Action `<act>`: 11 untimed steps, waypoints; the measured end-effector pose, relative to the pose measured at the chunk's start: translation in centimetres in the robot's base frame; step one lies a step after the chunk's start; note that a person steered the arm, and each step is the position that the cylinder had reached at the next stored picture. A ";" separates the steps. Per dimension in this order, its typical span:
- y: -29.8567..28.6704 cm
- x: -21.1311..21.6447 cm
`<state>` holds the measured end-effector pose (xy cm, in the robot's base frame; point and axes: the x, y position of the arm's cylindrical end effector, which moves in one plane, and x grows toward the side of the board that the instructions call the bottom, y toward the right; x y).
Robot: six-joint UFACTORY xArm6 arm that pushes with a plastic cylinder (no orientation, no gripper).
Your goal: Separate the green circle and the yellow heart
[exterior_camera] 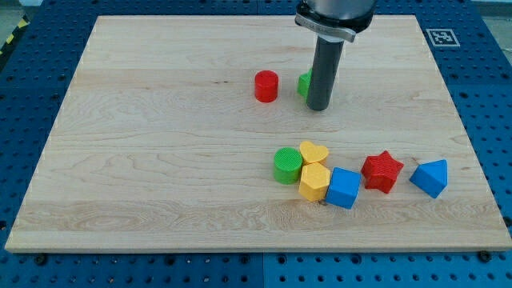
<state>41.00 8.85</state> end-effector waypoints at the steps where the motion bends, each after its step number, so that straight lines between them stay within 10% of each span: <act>1: -1.8 1.6; 3: -13.3 8.0; 5: -10.6 16.0; 11: -1.0 6.2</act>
